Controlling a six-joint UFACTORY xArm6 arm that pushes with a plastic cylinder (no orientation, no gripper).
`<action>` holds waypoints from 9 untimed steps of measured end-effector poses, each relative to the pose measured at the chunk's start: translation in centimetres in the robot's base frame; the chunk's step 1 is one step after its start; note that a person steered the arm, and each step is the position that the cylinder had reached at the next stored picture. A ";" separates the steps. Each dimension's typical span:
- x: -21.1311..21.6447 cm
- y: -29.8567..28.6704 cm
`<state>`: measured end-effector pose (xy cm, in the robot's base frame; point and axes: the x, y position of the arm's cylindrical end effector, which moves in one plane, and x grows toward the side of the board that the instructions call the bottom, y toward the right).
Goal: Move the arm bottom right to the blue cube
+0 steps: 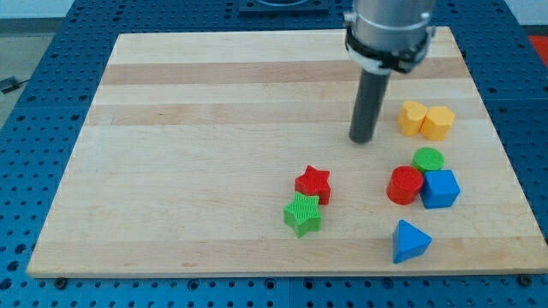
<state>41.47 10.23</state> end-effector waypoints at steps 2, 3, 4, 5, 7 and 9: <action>-15.4 7.5; -14.7 20.3; -13.3 24.2; -13.0 24.3; -6.8 24.3; 5.9 24.3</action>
<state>47.35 34.55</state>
